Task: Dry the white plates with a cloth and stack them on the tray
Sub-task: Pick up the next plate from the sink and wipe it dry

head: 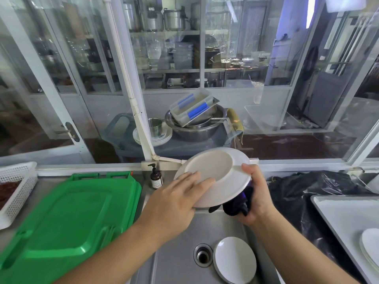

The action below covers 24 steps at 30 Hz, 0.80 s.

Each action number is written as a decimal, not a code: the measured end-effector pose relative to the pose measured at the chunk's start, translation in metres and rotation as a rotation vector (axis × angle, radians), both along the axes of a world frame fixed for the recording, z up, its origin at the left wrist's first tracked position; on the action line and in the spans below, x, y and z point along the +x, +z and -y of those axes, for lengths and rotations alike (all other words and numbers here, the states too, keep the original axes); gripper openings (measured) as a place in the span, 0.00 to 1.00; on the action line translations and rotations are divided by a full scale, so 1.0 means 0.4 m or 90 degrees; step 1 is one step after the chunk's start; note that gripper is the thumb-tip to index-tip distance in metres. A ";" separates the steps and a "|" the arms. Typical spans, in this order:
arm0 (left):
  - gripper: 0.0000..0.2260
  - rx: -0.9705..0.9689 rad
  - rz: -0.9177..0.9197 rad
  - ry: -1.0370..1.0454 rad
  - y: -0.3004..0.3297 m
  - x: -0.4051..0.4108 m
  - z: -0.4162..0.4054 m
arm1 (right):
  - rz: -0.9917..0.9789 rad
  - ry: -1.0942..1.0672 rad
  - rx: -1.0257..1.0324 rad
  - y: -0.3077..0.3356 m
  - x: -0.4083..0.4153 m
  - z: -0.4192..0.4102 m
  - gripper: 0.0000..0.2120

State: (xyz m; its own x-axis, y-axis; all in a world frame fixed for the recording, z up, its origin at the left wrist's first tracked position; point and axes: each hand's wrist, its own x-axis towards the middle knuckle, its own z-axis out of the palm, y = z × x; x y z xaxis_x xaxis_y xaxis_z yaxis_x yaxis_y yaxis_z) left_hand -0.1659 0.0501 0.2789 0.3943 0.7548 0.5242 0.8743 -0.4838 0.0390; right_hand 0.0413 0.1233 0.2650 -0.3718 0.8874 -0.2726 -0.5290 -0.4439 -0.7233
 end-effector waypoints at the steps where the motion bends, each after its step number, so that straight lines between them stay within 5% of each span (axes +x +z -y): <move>1: 0.35 -0.021 0.014 -0.010 -0.002 -0.003 0.000 | -0.011 0.004 0.003 -0.003 0.002 0.001 0.43; 5: 0.28 -0.111 0.086 -0.059 -0.005 -0.031 -0.008 | -0.076 0.019 0.014 -0.009 0.017 -0.003 0.29; 8: 0.24 -0.153 0.255 -0.070 -0.014 -0.042 -0.018 | -0.091 0.014 0.028 -0.022 0.022 -0.008 0.25; 14: 0.20 -0.348 0.840 0.164 -0.038 -0.026 -0.048 | -0.105 -0.012 0.016 -0.038 0.028 -0.016 0.28; 18: 0.20 -0.606 1.261 0.090 -0.031 -0.011 -0.070 | -0.113 -0.006 0.017 -0.044 0.028 -0.024 0.32; 24: 0.18 -0.658 1.428 0.008 -0.031 0.024 -0.066 | -0.102 -0.006 0.013 -0.064 0.029 -0.027 0.24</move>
